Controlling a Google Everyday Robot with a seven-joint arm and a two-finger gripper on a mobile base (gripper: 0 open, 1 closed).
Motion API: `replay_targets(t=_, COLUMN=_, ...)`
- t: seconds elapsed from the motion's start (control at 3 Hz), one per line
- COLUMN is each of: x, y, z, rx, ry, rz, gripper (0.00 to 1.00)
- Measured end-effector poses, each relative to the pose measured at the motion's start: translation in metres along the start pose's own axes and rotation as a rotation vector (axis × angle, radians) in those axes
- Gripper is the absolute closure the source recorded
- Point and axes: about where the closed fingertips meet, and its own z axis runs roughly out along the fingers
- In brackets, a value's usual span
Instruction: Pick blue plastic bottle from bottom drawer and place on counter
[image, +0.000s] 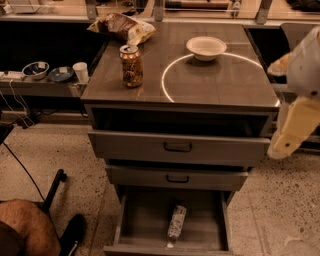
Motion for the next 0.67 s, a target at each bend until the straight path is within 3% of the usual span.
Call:
replay_targets(t=0.33, x=0.002, y=0.035, z=0.045, rx=-0.011, ry=-0.088, rz=-0.032, gripper=0.00)
replay_targets(t=0.67, x=0.019, y=0.068, z=0.088, rx=-0.013, ry=-0.193, rz=-0.038, gripper=0.00)
